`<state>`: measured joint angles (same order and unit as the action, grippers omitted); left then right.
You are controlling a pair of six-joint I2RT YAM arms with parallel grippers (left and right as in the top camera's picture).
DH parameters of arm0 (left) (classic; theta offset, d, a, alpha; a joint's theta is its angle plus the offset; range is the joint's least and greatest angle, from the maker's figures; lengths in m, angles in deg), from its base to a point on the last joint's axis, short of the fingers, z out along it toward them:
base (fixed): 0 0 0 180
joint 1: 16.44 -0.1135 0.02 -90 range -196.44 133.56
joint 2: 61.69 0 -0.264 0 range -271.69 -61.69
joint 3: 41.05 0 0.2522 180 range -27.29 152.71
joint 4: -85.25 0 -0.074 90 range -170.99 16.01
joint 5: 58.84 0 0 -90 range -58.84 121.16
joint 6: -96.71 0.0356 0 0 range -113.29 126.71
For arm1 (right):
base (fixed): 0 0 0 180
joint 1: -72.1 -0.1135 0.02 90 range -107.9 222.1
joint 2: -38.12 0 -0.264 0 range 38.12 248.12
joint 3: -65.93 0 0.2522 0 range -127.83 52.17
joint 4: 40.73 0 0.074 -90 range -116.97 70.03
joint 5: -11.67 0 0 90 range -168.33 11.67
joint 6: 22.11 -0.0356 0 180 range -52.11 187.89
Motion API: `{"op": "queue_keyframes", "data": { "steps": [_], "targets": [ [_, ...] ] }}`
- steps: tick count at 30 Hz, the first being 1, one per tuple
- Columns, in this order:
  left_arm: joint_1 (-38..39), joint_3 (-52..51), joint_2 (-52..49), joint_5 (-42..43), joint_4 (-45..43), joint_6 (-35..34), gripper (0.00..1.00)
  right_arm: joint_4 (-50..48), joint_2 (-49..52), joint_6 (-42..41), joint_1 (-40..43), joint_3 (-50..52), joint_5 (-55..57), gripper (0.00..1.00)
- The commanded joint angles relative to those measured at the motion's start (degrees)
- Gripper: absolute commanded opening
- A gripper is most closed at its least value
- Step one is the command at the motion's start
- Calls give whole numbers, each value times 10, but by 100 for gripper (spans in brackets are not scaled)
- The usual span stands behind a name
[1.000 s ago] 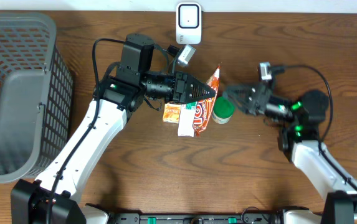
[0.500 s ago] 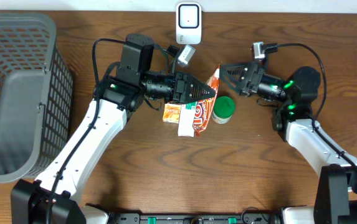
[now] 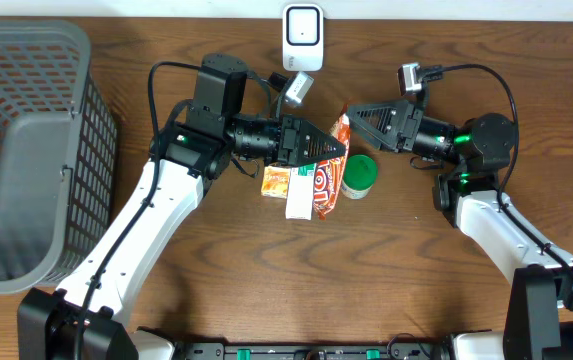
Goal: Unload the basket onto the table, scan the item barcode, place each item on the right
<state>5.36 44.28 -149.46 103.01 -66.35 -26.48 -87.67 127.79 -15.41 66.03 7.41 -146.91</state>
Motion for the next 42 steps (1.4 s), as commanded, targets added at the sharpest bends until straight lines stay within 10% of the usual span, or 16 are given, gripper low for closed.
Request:
{"op": "queue_keyframes", "data": {
  "steps": [1, 34, 42],
  "targets": [
    [-1, -2, 2, 10, -1, -3, 25, -2, 1, -16, 1, -11, -17, 93],
    [-1, -2, 2, 10, -1, -2, 25, -2, 1, -34, -30, -11, -29, 72],
    [-1, -2, 2, 10, -1, -2, 25, -2, 1, -32, -30, -11, -29, 48]
  ]
}}
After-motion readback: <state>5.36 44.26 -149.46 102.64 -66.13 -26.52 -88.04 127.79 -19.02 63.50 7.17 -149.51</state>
